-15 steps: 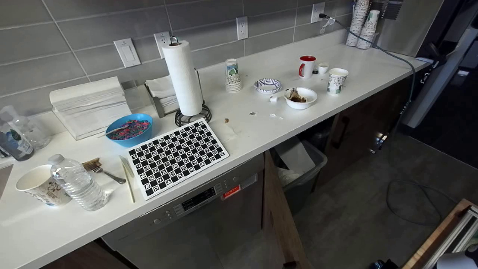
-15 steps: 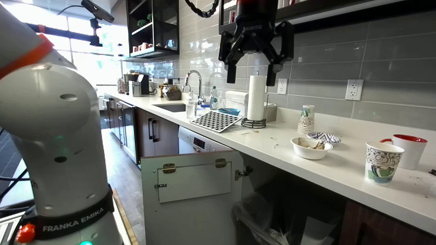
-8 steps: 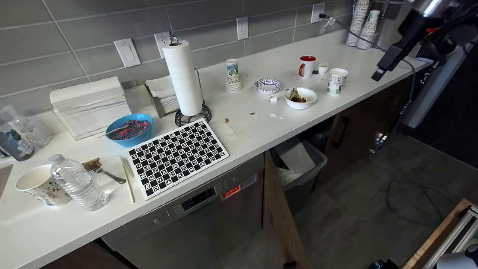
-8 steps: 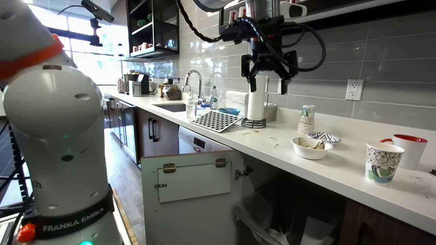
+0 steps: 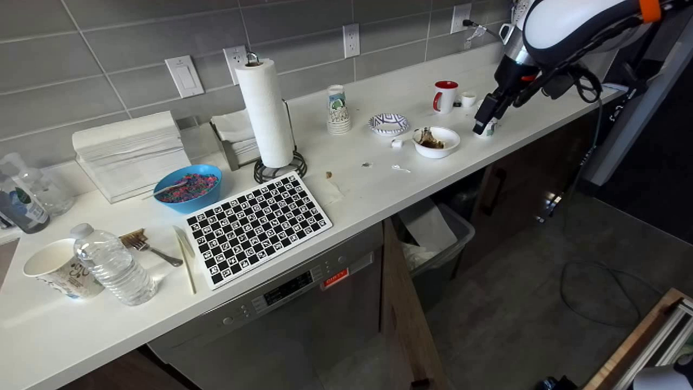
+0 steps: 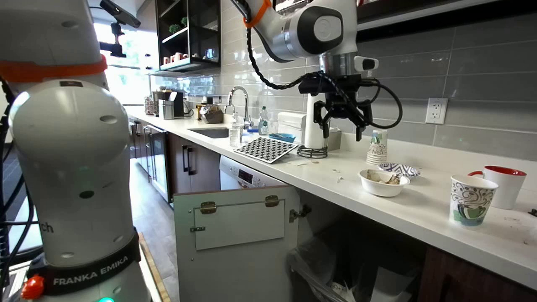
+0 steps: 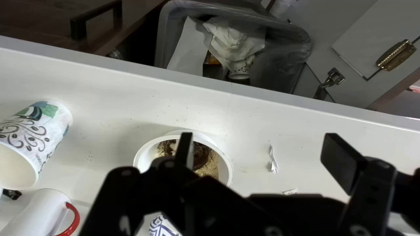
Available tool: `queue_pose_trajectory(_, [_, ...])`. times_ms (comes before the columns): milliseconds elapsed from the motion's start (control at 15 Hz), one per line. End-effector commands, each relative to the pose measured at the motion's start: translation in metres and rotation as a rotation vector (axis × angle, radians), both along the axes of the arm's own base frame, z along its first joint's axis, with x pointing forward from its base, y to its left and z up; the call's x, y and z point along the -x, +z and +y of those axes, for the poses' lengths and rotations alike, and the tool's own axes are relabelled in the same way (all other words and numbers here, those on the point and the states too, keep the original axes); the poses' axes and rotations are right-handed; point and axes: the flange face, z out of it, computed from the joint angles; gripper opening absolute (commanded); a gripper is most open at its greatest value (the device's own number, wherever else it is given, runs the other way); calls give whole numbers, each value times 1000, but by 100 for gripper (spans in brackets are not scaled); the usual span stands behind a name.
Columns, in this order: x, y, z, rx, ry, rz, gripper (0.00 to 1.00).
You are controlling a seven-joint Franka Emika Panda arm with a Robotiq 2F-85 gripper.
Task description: Take an item out of the bowl and put it into the bin
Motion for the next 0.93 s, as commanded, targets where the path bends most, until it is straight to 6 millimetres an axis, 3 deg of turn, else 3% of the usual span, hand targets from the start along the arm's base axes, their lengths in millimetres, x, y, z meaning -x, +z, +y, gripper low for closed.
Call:
queue_pose_trajectory(0, [-3,0,0,2,-1,3,100])
queue_pose_trajectory(200, [-14,-11,-10,67,-120,-35,100])
queue_pose_trajectory(467, [-52,-43,-22,82,-308,-80,100])
queue_pose_trajectory(867, [-101,-76,-35,78,-447,-93,100])
